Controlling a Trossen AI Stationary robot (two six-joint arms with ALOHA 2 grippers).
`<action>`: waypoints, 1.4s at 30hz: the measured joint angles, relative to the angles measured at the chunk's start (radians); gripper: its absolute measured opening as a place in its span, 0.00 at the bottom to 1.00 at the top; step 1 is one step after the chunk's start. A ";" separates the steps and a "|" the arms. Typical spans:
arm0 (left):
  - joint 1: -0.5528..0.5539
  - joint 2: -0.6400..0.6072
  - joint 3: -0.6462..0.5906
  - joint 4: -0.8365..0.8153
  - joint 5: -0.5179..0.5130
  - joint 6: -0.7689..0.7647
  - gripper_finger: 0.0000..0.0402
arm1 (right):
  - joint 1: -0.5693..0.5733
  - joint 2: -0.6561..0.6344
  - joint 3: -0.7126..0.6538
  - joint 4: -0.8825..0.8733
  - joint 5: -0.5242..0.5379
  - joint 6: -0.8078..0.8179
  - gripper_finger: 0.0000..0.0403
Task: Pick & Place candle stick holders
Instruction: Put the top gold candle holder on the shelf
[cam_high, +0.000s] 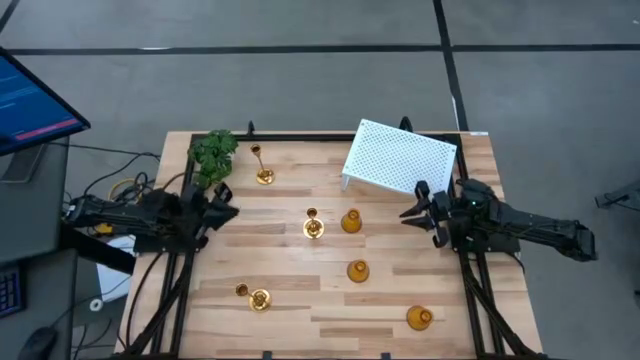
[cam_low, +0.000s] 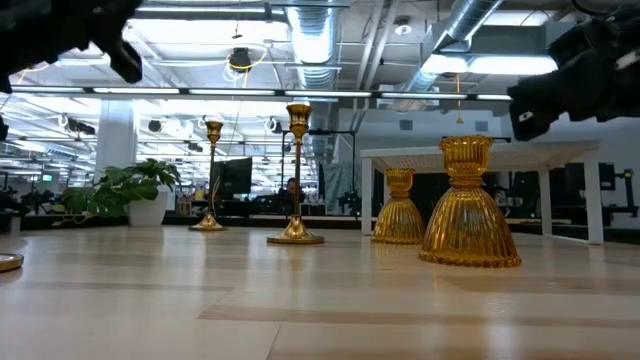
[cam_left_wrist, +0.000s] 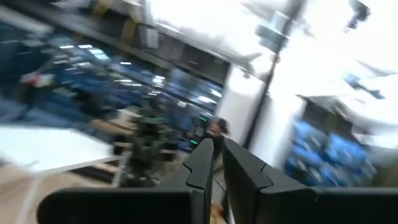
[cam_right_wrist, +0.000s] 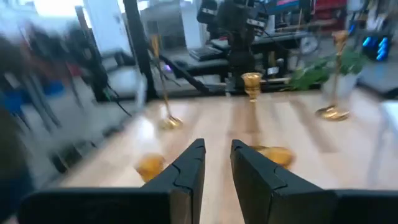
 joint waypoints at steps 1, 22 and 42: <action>0.000 0.008 0.000 0.003 -0.043 -0.026 0.09 | 0.005 0.000 0.000 0.025 0.000 0.085 0.18; 0.000 0.431 0.187 0.100 -0.153 -0.134 0.09 | 0.090 0.000 0.010 0.321 0.062 1.147 0.18; 0.000 0.488 0.452 0.086 -0.369 -0.020 0.09 | 0.112 0.148 0.855 -0.383 0.255 0.212 0.18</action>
